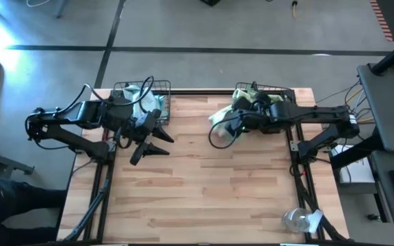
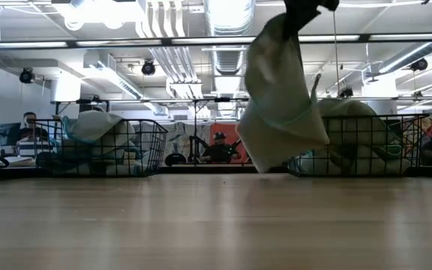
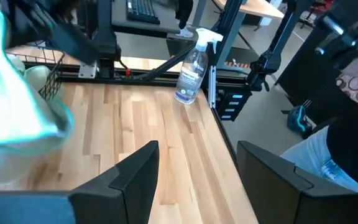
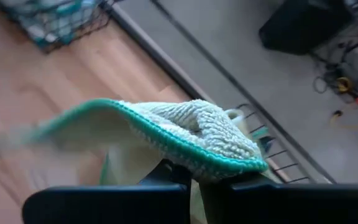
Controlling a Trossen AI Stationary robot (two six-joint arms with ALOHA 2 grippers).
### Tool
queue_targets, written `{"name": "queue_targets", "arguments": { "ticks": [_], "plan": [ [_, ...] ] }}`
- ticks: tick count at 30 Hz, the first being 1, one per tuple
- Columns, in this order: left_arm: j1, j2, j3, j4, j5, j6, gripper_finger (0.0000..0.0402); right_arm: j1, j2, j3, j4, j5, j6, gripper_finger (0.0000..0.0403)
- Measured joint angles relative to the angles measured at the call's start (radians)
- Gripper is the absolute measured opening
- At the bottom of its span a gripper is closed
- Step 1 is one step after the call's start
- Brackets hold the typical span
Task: Sort microfiber towel by color & place in baskets
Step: Put the green microfiber towel into the right wire basket
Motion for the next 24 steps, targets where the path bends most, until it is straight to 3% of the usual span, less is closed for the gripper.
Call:
{"name": "queue_targets", "arguments": {
  "ticks": [9,24],
  "plan": [
    [0.0,0.002,0.0,0.002,0.0,0.0,0.0201,-0.045,0.0,0.163,-0.155,0.138,-0.009,0.0009],
    [0.0,0.087,0.0,-0.043,0.0,-0.008,0.0201,-0.213,0.0,0.297,-0.394,0.191,-0.011,0.0009]
  ]
}}
